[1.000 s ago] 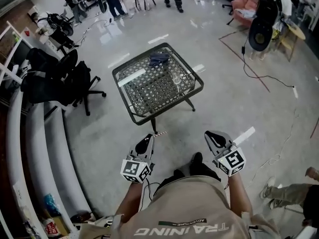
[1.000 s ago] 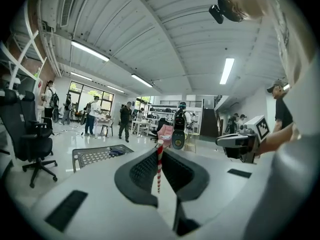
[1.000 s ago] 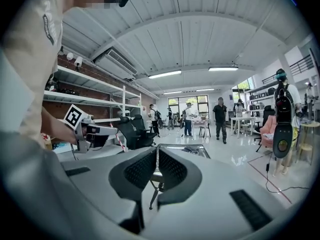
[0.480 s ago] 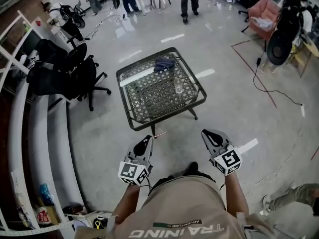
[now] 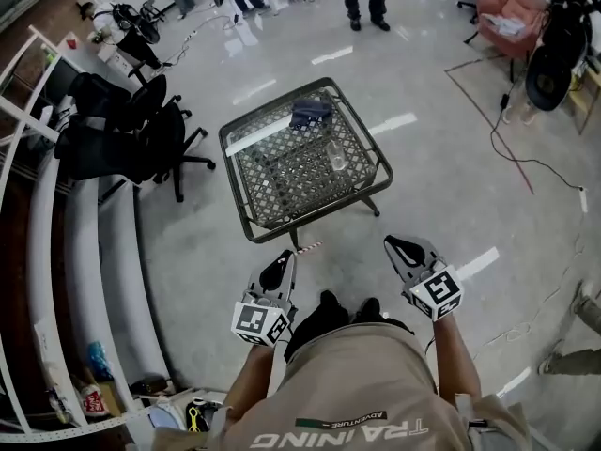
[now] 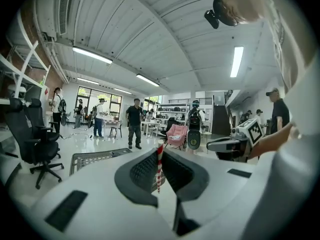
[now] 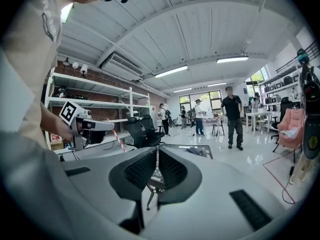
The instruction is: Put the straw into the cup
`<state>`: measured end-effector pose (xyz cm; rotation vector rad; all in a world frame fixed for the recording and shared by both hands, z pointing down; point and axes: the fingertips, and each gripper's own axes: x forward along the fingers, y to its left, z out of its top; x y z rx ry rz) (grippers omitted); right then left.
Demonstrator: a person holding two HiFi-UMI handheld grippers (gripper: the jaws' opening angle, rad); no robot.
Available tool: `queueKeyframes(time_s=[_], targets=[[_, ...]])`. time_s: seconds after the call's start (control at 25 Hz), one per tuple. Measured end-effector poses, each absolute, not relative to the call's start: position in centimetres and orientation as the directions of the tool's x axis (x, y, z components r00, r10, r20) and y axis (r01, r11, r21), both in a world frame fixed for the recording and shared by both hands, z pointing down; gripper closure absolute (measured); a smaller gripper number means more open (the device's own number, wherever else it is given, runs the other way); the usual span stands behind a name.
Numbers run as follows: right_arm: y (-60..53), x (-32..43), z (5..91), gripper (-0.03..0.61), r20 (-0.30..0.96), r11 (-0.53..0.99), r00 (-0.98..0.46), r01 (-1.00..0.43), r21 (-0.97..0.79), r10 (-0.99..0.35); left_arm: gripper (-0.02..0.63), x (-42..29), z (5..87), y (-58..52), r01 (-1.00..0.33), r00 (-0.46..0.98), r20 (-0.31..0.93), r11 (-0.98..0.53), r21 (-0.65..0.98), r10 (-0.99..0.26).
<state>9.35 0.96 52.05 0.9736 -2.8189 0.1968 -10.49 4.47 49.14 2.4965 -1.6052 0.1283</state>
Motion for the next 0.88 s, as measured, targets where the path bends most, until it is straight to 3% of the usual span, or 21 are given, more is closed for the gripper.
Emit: queueKeyframes(time_s=[0.32, 0.88], targets=[[-2.6, 8.8, 52.7, 0.551, 0.205, 0.796, -0.789, -0.602, -0.064, -0.579, 0.578, -10.9, 49.8, 0.6, -0.904, 0.427, 0.17, -0.411, 0.122, -0.888], [-12.8, 4.8, 49.5, 0.551, 0.198, 0.742, -0.725, -0.669, 0.025, -0.66, 0.578, -13.1, 49.1, -12.0, -0.819, 0.573, 0.132, -0.562, 0.114, -0.809]])
